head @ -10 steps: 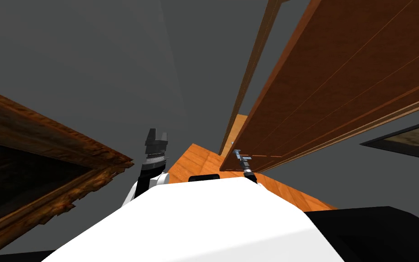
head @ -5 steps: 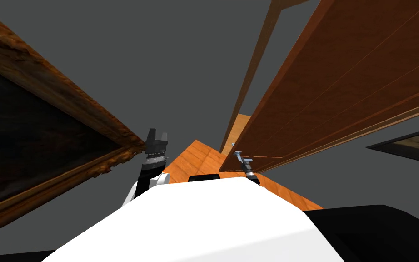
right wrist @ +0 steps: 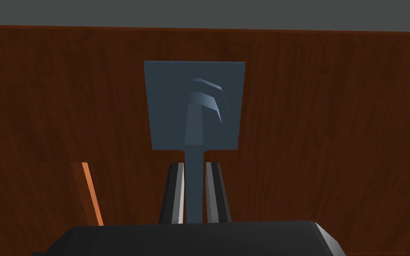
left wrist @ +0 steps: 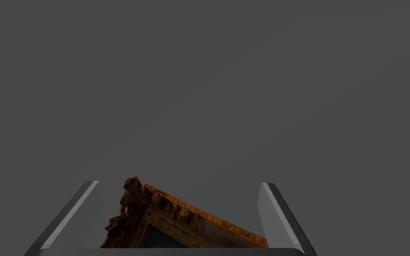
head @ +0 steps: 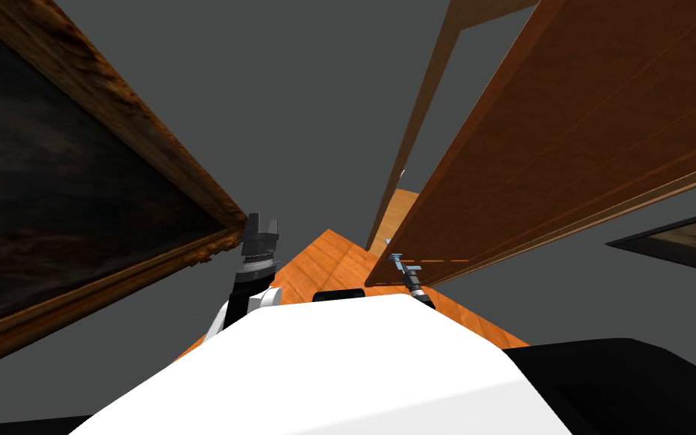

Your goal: Pull the door open

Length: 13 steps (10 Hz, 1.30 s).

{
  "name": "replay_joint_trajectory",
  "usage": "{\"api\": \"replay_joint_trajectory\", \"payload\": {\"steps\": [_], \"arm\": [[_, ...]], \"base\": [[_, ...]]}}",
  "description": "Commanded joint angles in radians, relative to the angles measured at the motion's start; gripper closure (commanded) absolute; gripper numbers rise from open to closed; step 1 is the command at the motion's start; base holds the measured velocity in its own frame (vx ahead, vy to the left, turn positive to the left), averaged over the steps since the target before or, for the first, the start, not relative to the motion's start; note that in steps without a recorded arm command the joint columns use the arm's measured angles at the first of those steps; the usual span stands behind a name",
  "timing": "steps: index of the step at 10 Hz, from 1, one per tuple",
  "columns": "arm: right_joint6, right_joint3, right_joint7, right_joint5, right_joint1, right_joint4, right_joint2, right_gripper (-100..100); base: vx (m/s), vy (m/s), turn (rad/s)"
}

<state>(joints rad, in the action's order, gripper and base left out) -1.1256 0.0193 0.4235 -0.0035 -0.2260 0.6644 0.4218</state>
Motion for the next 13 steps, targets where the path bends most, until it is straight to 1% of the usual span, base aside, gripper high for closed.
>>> {"api": "replay_joint_trajectory", "payload": {"steps": [1,7,8,9,13], "arm": [[-0.021,-0.005,0.007,0.004,-0.008,-0.01,0.005,100],[-0.095,-0.015,0.032,0.016,-0.028,-0.046,0.032,100],[-0.085,-0.017,0.029,0.016,-0.028,-0.038,0.026,100],[-0.094,-0.021,0.032,0.018,-0.025,-0.048,0.028,100],[-0.11,-0.025,0.037,0.019,-0.016,-0.068,0.035,100]], "base": [[-0.203,-0.041,0.157],[-0.22,-0.072,0.154],[-0.111,-0.024,0.033],[-0.144,-0.056,0.152],[-0.22,-0.053,0.161]]}}
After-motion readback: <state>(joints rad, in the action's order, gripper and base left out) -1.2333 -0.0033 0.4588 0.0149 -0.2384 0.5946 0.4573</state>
